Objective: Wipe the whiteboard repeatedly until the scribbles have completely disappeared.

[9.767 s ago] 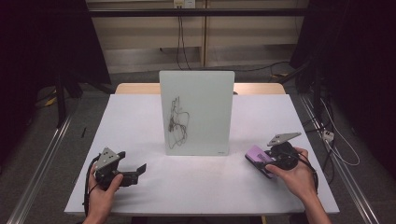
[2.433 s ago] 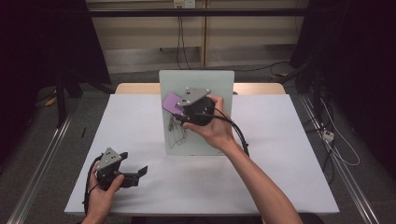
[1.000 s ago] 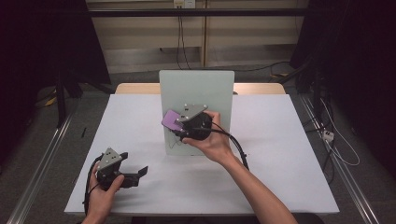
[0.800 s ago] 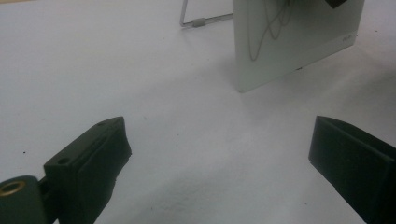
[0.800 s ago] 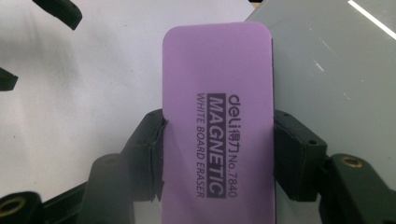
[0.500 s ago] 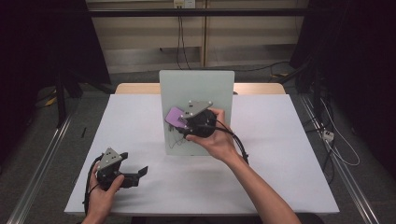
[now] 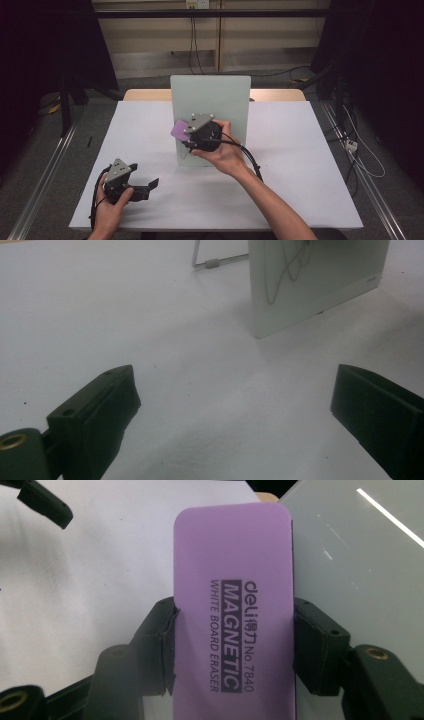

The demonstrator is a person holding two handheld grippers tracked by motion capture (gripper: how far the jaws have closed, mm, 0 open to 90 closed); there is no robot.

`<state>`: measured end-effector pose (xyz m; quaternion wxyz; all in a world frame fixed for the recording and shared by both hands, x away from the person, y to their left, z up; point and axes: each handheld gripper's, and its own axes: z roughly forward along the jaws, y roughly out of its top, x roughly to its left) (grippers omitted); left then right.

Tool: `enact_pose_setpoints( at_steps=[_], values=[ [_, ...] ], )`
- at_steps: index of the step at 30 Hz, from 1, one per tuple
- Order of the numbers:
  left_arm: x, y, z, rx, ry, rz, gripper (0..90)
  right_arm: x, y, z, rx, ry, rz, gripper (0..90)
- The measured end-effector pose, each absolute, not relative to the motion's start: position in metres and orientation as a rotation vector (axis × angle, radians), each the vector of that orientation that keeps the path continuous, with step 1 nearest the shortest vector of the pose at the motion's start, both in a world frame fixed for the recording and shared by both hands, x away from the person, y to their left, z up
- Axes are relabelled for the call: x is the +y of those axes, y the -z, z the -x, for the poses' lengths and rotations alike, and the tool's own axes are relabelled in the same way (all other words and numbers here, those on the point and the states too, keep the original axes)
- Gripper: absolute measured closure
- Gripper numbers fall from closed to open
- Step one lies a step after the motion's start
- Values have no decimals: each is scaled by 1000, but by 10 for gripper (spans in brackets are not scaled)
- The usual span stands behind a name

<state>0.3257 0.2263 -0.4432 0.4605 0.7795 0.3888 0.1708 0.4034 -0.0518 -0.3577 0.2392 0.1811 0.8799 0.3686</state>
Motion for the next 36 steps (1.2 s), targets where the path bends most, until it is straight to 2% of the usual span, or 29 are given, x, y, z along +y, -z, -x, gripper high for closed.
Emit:
enact_pose_setpoints(
  at_steps=[11, 25, 36],
  values=[
    [228, 443, -326, 957, -425, -1920, 48, -50, 379, -397, 2520, -941, -474, 416],
    [228, 443, -327, 958, -423, -1922, 48, -63, 344, -407, 2370, -1059, -528, 415],
    [226, 444, -326, 959, -421, -1925, 48, -55, 361, -403, 2405, -1025, -494, 415]
  ],
)
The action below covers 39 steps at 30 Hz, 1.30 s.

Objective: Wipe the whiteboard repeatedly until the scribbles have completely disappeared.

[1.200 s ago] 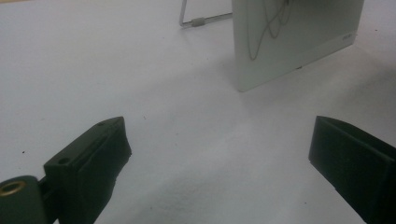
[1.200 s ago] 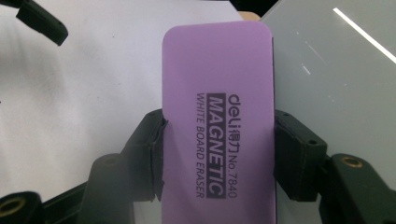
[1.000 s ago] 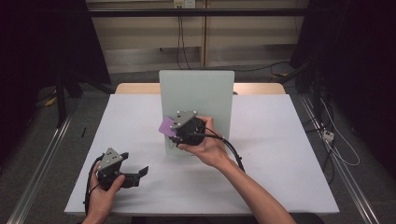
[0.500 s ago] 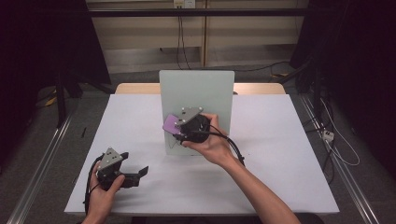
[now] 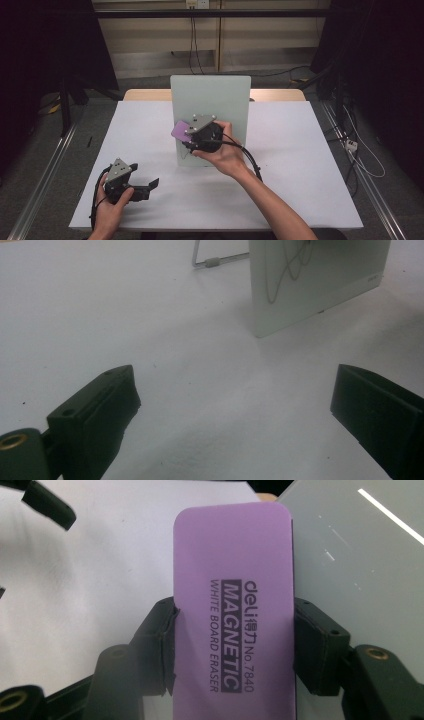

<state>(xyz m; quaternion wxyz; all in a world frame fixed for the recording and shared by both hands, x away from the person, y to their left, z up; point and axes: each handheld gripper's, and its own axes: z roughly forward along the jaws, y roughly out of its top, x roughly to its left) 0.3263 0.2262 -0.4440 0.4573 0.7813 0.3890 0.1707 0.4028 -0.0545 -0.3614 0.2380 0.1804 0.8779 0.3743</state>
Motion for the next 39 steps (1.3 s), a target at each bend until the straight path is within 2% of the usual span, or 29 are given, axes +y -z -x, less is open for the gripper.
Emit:
enact_pose_setpoints(
  at_steps=[14, 27, 39],
  values=[
    [226, 444, -326, 960, -419, -1929, 48, -49, 389, -397, 2509, -1022, -490, 416],
    [226, 444, -326, 961, -418, -1927, 48, -71, 368, -400, 2420, -1060, -527, 415],
    [225, 445, -326, 961, -419, -1929, 48, -69, 413, -382, 2534, -937, -488, 415]
  ],
)
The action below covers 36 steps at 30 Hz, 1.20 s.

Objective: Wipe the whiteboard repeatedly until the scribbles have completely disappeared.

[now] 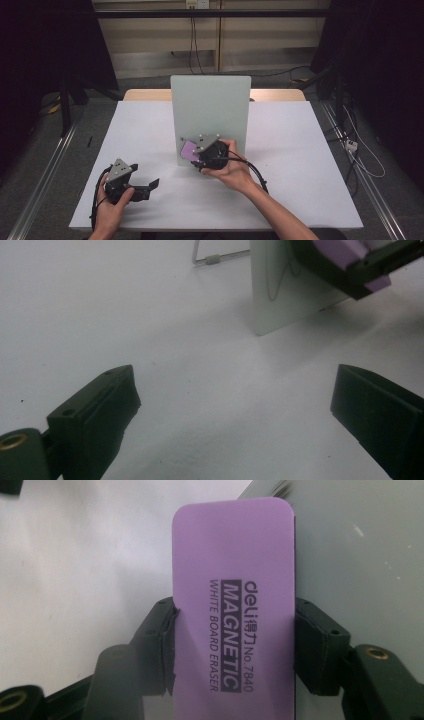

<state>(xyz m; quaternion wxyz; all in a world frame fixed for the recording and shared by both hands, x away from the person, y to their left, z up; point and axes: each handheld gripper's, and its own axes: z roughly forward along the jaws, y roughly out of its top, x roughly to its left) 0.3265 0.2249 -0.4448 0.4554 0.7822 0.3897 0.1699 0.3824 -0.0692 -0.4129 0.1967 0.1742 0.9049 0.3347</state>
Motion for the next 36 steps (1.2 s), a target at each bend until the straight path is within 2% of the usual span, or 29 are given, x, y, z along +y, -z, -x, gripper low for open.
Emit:
enact_pose_setpoints(
  at_steps=[5, 16, 29, 36],
  values=[
    [224, 445, -327, 952, -418, -1938, 48, -67, 414, -383, 2549, -941, -493, 415],
    [226, 444, -327, 948, -422, -1949, 48, -56, 381, -397, 2462, -1037, -516, 414],
    [225, 444, -327, 949, -425, -1951, 48, -37, 418, -387, 2584, -940, -455, 415],
    [226, 444, -327, 949, -424, -1950, 48, -44, 403, -392, 2543, -983, -475, 415]
  ],
)
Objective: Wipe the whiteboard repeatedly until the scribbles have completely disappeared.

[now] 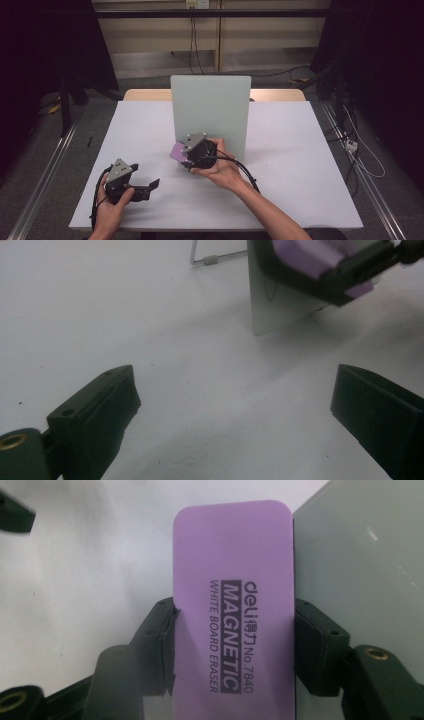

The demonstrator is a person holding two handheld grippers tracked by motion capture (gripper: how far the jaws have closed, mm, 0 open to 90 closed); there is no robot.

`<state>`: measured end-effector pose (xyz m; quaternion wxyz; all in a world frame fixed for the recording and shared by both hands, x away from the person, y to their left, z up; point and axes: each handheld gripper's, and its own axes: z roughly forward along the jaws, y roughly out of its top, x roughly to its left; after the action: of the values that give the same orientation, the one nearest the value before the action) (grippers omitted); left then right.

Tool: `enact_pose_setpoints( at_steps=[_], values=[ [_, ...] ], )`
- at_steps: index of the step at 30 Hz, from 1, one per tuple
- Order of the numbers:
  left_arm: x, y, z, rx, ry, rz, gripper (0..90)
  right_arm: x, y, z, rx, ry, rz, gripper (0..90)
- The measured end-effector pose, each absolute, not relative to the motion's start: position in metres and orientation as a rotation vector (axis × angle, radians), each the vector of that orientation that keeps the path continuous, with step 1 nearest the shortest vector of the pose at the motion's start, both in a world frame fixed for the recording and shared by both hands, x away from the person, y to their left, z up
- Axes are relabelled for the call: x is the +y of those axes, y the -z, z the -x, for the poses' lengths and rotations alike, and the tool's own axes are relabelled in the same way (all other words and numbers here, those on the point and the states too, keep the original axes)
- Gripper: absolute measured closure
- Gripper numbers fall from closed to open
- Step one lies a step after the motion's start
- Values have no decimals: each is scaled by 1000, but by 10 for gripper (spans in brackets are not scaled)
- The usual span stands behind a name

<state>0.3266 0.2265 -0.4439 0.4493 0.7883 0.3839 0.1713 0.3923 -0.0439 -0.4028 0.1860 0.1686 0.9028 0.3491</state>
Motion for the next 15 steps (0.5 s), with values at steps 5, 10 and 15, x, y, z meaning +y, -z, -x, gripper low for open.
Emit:
enact_pose_setpoints(
  at_steps=[5, 10, 15],
  values=[
    [226, 444, -326, 944, -425, -1953, 48, -54, 377, -399, 2460, -1036, -519, 414],
    [226, 444, -327, 947, -422, -1950, 48, -54, 370, -403, 2430, -1066, -522, 415],
    [226, 444, -326, 944, -422, -1953, 48, -44, 384, -399, 2466, -1043, -495, 415]
  ],
)
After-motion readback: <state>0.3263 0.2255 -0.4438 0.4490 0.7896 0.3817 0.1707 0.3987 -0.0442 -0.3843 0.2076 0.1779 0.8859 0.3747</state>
